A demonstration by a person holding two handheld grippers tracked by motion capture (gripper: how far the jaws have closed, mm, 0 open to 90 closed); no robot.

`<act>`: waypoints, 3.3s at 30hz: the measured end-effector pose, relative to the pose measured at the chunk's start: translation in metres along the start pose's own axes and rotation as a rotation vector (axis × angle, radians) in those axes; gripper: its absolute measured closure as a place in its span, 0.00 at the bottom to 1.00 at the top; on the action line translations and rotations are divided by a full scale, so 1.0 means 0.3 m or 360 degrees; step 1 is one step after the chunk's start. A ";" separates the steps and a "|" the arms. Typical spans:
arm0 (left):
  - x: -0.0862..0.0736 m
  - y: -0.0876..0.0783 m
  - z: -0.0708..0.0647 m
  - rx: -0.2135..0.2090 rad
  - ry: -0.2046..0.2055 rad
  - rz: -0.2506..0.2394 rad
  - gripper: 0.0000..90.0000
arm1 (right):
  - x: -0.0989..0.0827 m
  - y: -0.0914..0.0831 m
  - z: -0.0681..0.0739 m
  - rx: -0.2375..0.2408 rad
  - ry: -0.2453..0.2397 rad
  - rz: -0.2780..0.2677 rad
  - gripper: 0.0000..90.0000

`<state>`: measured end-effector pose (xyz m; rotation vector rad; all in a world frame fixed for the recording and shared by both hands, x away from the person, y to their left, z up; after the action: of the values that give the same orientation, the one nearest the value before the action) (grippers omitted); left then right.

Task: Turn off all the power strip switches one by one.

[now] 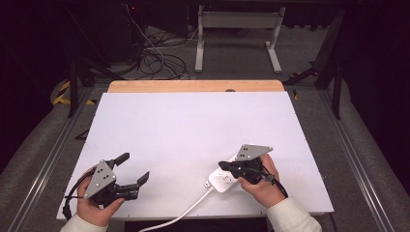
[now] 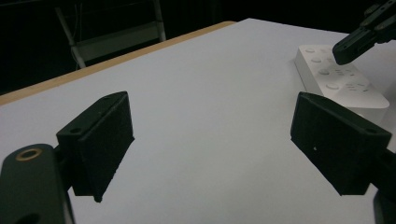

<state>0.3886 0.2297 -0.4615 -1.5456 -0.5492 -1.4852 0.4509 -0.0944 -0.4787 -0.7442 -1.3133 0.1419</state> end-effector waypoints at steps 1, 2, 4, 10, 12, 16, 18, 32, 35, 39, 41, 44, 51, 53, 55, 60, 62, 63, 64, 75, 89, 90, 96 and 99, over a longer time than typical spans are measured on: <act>0.000 0.000 -0.002 -0.0002 -0.0010 -0.0002 0.15 | 0.000 -0.002 -0.004 -0.0010 0.0001 0.0001 1.00; 0.001 0.000 -0.002 -0.0002 -0.0009 -0.0002 0.15 | 0.000 -0.004 -0.007 -0.0017 0.0009 0.0000 1.00; 0.001 0.000 -0.001 -0.0003 -0.0012 -0.0002 0.15 | 0.000 -0.010 -0.017 -0.0045 0.0016 0.0002 1.00; -0.002 0.001 0.002 -0.0001 -0.0004 0.0002 0.15 | -0.032 -0.035 -0.074 -0.0166 0.0074 0.0077 1.00; -0.001 0.001 0.002 -0.0001 -0.0005 0.0001 0.15 | -0.038 -0.036 -0.082 -0.0176 0.0080 0.0086 1.00; -0.001 0.001 0.001 -0.0001 -0.0006 -0.0001 0.15 | -0.048 -0.034 -0.095 -0.0187 0.0094 0.0098 1.00; -0.001 0.002 0.000 -0.0004 -0.0012 0.0000 0.15 | -0.050 -0.031 -0.096 -0.0186 0.0097 0.0102 1.00; -0.003 0.003 -0.001 -0.0008 -0.0021 0.0003 0.15 | -0.073 0.005 -0.107 -0.0166 0.0105 0.0160 1.00; -0.003 0.003 -0.001 -0.0008 -0.0019 0.0003 0.15 | -0.075 0.008 -0.107 -0.0164 0.0107 0.0165 1.00; -0.003 0.003 -0.002 -0.0007 -0.0019 0.0003 0.15 | -0.078 0.010 -0.109 -0.0158 0.0124 0.0172 1.00; -0.002 0.002 -0.002 -0.0008 -0.0020 0.0003 0.15 | -0.079 0.013 -0.108 -0.0159 0.0117 0.0184 1.00; -0.002 0.002 -0.002 -0.0008 -0.0016 0.0003 0.15 | -0.080 0.014 -0.109 -0.0154 0.0123 0.0187 1.00; -0.002 0.002 -0.003 -0.0010 -0.0017 0.0003 0.15 | -0.081 0.014 -0.114 -0.0144 0.0158 0.0181 1.00; -0.001 0.003 -0.003 -0.0009 -0.0020 -0.0001 0.15 | -0.080 0.015 -0.113 -0.0147 0.0160 0.0186 1.00; -0.001 0.003 -0.003 -0.0011 -0.0022 -0.0002 0.15 | -0.079 0.016 -0.110 -0.0160 0.0151 0.0199 1.00; 0.000 0.001 -0.002 -0.0011 -0.0007 0.0002 0.15 | -0.078 0.016 -0.105 -0.0183 0.0143 0.0214 1.00; -0.001 0.001 -0.003 -0.0012 -0.0024 0.0000 0.15 | -0.077 0.016 -0.105 -0.0191 0.0135 0.0219 1.00; -0.001 0.001 -0.002 -0.0010 -0.0018 0.0000 0.15 | -0.077 0.016 -0.103 -0.0190 0.0127 0.0226 1.00; -0.001 0.002 -0.002 -0.0010 -0.0019 -0.0004 0.15 | -0.077 0.017 -0.103 -0.0200 0.0127 0.0226 1.00; 0.001 0.002 -0.005 -0.0011 -0.0013 0.0001 0.15 | -0.080 0.019 -0.103 -0.0201 0.0146 0.0229 1.00; -0.001 0.004 0.000 -0.0011 -0.0029 0.0000 0.15 | -0.033 -0.029 -0.095 -0.0201 0.0126 0.0028 1.00; -0.001 0.003 0.000 -0.0011 -0.0024 -0.0001 0.15 | -0.030 -0.034 -0.095 -0.0198 0.0131 0.0021 1.00; 0.000 0.002 -0.001 -0.0006 -0.0016 -0.0001 0.15 | -0.018 -0.035 -0.080 -0.0178 0.0107 0.0008 1.00; -0.001 0.004 0.000 -0.0010 -0.0023 0.0002 0.15 | -0.012 -0.037 -0.078 -0.0177 0.0099 -0.0001 1.00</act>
<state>0.3893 0.2292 -0.4621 -1.5621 -0.5526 -1.4774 0.4675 -0.1144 -0.4768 -0.8366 -1.2696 0.0451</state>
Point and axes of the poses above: each handheld gripper's, and its own axes: y roughly forward along the jaws, x roughly out of its top, z roughly to its left, the point moved 6 cm from there along y, roughly forward along the jaws, and after that the axes turned 5 degrees about x, right-handed, at the moved point
